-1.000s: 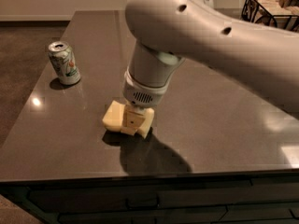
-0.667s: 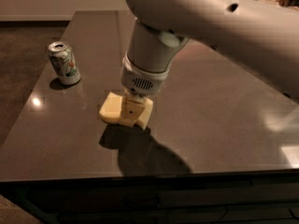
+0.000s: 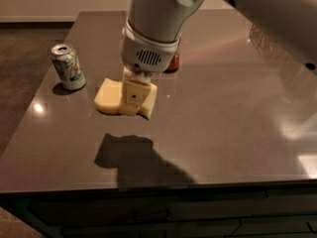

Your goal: Pick sponge

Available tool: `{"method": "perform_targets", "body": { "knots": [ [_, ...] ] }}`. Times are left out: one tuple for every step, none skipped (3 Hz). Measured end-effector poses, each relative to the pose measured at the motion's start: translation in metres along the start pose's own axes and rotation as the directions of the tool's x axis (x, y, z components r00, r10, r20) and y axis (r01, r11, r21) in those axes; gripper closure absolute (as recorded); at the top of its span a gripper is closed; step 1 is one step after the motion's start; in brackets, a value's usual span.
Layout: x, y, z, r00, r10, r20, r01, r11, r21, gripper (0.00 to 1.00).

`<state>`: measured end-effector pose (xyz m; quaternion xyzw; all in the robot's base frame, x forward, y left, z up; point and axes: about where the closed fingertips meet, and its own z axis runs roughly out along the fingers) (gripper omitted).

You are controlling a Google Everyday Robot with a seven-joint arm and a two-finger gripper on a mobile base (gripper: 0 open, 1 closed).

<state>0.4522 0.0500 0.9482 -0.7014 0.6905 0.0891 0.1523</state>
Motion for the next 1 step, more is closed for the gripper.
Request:
{"method": "perform_targets", "body": {
  "knots": [
    [0.0000, 0.0000, -0.0001, 1.000, 0.000, 0.000, 0.000, 1.0000, 0.000, 1.00]
  ]
}}
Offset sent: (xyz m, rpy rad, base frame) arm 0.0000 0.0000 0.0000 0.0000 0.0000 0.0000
